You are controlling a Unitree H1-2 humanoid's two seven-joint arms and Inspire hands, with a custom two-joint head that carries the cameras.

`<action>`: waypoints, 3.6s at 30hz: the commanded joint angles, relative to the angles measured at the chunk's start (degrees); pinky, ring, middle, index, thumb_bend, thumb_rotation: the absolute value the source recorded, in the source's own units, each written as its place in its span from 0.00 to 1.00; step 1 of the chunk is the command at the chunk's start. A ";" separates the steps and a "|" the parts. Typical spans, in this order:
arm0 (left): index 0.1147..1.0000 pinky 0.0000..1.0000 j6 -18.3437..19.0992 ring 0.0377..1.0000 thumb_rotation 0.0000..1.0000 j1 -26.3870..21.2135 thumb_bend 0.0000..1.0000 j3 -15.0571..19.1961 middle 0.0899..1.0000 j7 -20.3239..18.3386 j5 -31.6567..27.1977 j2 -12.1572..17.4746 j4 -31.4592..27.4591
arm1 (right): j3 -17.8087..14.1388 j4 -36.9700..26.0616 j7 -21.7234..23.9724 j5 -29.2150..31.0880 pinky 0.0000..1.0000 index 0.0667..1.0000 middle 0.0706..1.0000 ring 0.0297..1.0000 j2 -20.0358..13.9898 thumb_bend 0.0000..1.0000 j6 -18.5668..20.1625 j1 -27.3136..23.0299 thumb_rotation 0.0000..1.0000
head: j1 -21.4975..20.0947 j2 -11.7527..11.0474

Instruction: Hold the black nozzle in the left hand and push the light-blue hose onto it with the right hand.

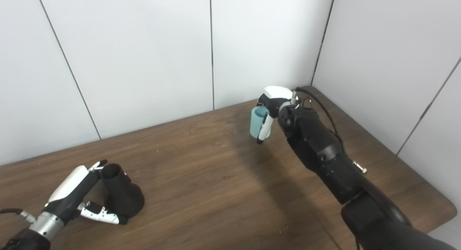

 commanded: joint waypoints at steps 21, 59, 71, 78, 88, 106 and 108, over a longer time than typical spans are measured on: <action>0.42 1.00 2.04 0.59 0.00 0.72 0.53 -0.03 0.42 -1.95 0.90 1.62 -1.04 | -1.18 -0.61 -9.77 5.18 0.37 0.45 0.45 0.39 -1.17 0.52 -1.69 -1.04 0.00 | -0.10 0.58; 0.44 1.00 7.78 0.59 0.00 -0.40 0.53 -3.72 0.40 -0.02 5.38 -3.81 -2.35 | 4.00 -27.84 2.70 15.59 0.35 0.45 0.45 0.44 3.68 0.50 -4.50 -11.37 0.00 | 19.35 2.55; 0.43 1.00 12.52 0.59 0.00 -1.59 0.53 -5.62 0.41 -0.30 6.47 -6.78 -2.65 | 6.87 -29.96 8.96 17.10 0.36 0.44 0.45 0.45 6.15 0.50 -6.75 -17.88 0.00 | 27.37 4.02; 0.43 1.00 13.81 0.59 0.00 -1.91 0.53 -6.26 0.41 -0.04 6.52 -7.77 -2.45 | 9.17 -27.76 9.75 17.08 0.37 0.45 0.44 0.46 7.45 0.50 -11.29 -21.03 0.00 | 29.64 4.54; 0.44 1.00 16.28 0.58 0.00 -2.37 0.53 -7.48 0.40 -1.54 6.64 -7.76 -3.55 | 11.29 -25.73 10.90 16.09 0.39 0.43 0.43 0.45 10.40 0.50 -13.20 -22.00 0.00 | 29.83 5.12; 0.44 1.00 17.29 0.59 0.00 -2.05 0.53 -8.33 0.40 -3.12 6.59 -6.13 -5.28 | 12.84 -24.17 15.01 15.49 0.42 0.42 0.44 0.45 11.45 0.50 -13.19 -21.84 0.00 | 30.76 6.17; 0.43 1.00 17.25 0.58 0.00 -1.82 0.53 -8.29 0.41 -3.24 6.54 -5.68 -5.56 | 12.82 -23.90 15.03 15.44 0.42 0.42 0.44 0.45 11.33 0.50 -13.41 -21.90 0.00 | 30.88 6.25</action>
